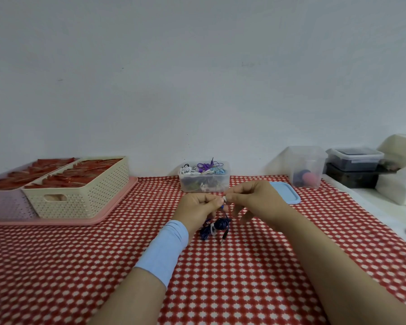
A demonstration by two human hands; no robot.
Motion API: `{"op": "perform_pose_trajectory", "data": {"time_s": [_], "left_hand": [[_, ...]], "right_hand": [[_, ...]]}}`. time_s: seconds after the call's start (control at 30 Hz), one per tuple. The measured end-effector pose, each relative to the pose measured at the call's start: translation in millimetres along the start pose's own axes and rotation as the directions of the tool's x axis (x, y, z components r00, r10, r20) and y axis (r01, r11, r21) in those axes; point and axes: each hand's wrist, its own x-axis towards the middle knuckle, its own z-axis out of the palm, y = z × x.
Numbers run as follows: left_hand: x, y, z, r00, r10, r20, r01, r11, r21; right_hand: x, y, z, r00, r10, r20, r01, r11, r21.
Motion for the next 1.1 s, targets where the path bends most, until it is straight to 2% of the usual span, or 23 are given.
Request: {"op": "perform_pose_trajectory", "data": {"time_s": [0.13, 0.23, 0.43, 0.53, 0.67, 0.8, 0.87, 0.97, 1.1], "left_hand": [[-1, -2, 0, 0.998, -0.065, 0.003, 0.065, 0.997, -0.049], [-1, -1, 1, 0.999, -0.034, 0.016, 0.034, 0.999, -0.010], [-1, 3, -3, 0.992, 0.126, -0.019, -0.125, 0.991, 0.044], [-2, 7, -5, 0.978, 0.208, -0.015, -0.204, 0.967, 0.155], [-4, 12, -1, 0.952, 0.307, -0.022, -0.290, 0.920, 0.265], [-4, 11, 3, 0.914, 0.393, 0.099, -0.394, 0.809, 0.436], [-3, 8, 4, 0.924, 0.379, 0.048, -0.366, 0.842, 0.396], [-1, 5, 6, 0.952, 0.291, -0.097, -0.270, 0.945, 0.184], [-2, 3, 3, 0.970, 0.220, -0.101, -0.214, 0.974, 0.068]], "right_hand": [[-3, -5, 1, 0.997, -0.070, 0.018, 0.072, 0.986, -0.153], [-2, -4, 0, 0.996, -0.091, -0.015, 0.085, 0.973, -0.216], [-4, -7, -3, 0.996, -0.087, 0.010, 0.087, 0.985, -0.147], [-4, -4, -4, 0.999, -0.013, 0.042, 0.015, 0.998, -0.062], [-2, 0, -9, 0.972, 0.176, 0.155, -0.186, 0.981, 0.057], [-3, 6, -15, 0.926, 0.296, 0.234, -0.314, 0.948, 0.045], [-1, 8, -11, 0.935, 0.289, 0.207, -0.318, 0.940, 0.125], [2, 6, -5, 0.961, 0.235, 0.148, -0.263, 0.941, 0.214], [1, 4, -4, 0.956, 0.227, 0.186, -0.271, 0.927, 0.260]]}}
